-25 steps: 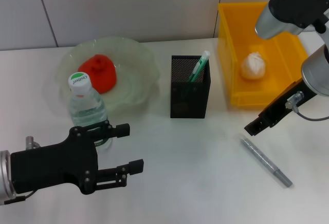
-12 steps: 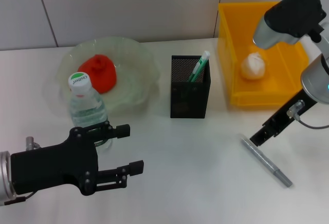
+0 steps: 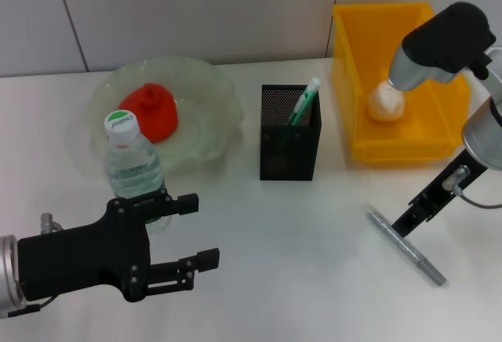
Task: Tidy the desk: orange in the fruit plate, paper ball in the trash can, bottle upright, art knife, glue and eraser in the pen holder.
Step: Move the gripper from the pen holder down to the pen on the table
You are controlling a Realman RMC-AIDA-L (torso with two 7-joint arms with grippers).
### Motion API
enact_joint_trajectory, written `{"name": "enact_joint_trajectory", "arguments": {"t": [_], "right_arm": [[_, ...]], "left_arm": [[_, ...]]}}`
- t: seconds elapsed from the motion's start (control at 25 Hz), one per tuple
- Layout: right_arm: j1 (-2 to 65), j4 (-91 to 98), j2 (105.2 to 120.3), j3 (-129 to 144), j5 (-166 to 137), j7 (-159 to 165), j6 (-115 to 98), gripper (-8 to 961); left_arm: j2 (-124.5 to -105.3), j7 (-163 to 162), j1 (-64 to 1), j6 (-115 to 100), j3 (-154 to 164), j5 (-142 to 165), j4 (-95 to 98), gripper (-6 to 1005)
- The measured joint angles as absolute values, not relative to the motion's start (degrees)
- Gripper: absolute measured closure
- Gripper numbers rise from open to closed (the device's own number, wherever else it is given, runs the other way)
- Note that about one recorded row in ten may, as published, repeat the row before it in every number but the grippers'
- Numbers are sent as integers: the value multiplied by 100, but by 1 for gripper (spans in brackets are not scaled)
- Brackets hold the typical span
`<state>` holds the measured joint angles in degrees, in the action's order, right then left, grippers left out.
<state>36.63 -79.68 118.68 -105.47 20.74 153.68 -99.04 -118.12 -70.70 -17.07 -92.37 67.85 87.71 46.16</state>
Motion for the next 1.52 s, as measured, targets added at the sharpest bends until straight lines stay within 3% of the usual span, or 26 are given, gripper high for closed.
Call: {"name": "enact_joint_trajectory", "arguments": {"t": [1.52], "right_arm": [[3809,-7064,11900,-10186,1908,15323,-9183,269]], "left_arm": [[-11830,-6987,-1711,-9272,6785,8733,4544,211]]}}
